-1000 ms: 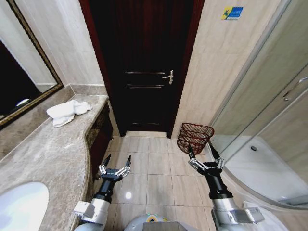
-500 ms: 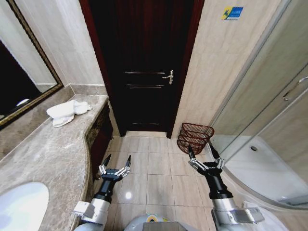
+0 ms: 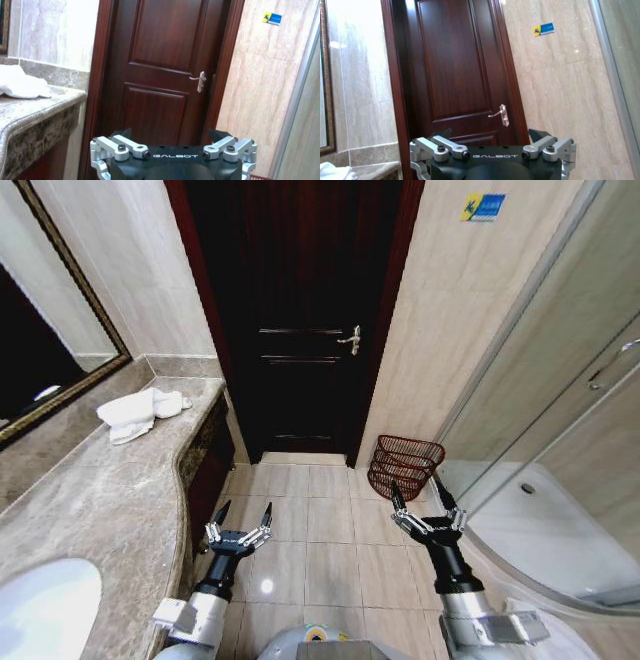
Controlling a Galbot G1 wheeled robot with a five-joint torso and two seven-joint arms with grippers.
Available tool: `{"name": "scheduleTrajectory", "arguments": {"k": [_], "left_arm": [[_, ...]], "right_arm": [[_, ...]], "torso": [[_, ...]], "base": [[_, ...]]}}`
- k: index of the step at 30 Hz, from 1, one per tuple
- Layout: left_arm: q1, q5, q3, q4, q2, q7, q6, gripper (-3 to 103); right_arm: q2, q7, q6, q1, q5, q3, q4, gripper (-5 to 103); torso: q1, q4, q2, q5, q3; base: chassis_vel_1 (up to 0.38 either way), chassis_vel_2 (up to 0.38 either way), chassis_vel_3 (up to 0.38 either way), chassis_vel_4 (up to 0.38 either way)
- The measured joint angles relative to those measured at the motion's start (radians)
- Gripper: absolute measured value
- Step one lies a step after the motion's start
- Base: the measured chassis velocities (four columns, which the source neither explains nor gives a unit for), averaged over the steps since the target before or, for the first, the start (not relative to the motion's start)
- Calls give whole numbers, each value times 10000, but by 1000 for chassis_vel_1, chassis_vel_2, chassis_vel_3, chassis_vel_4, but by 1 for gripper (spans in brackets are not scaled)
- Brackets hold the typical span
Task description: Discard the used towel into the hamper.
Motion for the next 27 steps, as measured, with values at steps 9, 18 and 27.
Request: {"name": "scheduleTrajectory", "arguments": {"k": [9, 18, 27], "left_arm": [[0, 0, -1, 0, 0, 0, 0, 100], [-1706, -800, -1457, -28, 198, -501, 1348, 100], [-3026, -2112, -2483, -626, 200, -567, 1848, 100]], "right_arm": [[0, 0, 0, 0, 0, -1, 0, 100], [-455, 496, -820, 693, 90, 457, -67, 100], [-1730, 1868, -2730, 2487, 633, 1456, -96, 100]], "torso": [[0, 0, 0, 0, 0], [0, -1, 0, 0, 1], [1, 0, -3, 2, 1]], "base": [[0, 0, 0, 0], [0, 0, 0, 0], [0, 0, 0, 0]]}}
